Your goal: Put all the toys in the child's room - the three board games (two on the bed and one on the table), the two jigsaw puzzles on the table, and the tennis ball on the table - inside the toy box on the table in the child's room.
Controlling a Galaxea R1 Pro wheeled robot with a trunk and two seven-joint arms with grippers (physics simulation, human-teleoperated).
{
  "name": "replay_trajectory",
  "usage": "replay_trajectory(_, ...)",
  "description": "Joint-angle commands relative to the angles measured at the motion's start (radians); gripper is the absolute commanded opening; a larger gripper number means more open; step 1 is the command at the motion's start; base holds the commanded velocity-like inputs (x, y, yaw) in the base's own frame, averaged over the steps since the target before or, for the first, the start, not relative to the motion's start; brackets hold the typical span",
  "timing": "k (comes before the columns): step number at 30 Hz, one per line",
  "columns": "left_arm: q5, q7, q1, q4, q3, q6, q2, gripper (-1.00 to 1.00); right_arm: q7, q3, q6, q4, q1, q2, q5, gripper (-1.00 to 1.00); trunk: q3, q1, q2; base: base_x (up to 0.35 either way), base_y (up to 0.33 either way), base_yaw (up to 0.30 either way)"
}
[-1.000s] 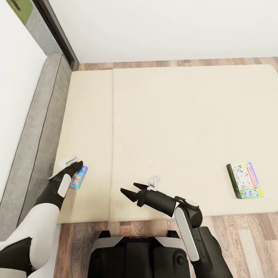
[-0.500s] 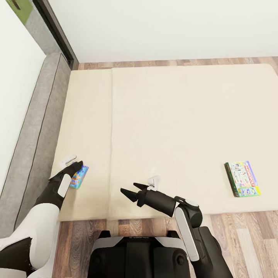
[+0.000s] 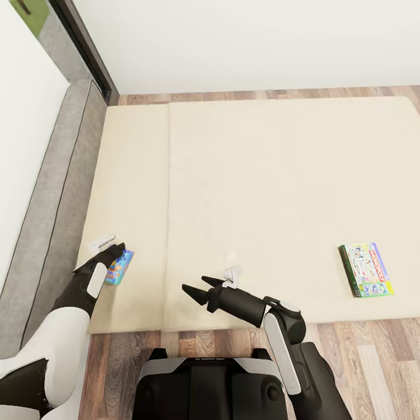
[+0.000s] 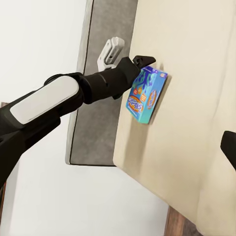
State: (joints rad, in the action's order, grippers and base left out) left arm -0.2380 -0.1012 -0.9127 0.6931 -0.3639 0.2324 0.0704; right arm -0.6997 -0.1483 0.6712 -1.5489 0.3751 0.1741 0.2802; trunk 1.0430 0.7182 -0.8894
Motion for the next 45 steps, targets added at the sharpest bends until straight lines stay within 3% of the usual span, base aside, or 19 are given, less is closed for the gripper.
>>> replay_trajectory(1,-0.011,-0.005,0.000,0.002,0.001,0.005,0.000,1.00,0.000,0.001,0.007,-0.001,0.000,0.000,0.005,1.00,0.001,0.000,-0.001,0.000,-0.020,0.000)
replay_trajectory(45,-0.011,-0.005,0.000,0.003,-0.007,0.005,-0.001,1.00,0.000,0.000,0.008,-0.002,0.001,0.000,0.005,1.00,0.001,0.000,-0.001,0.012,-0.047,0.000)
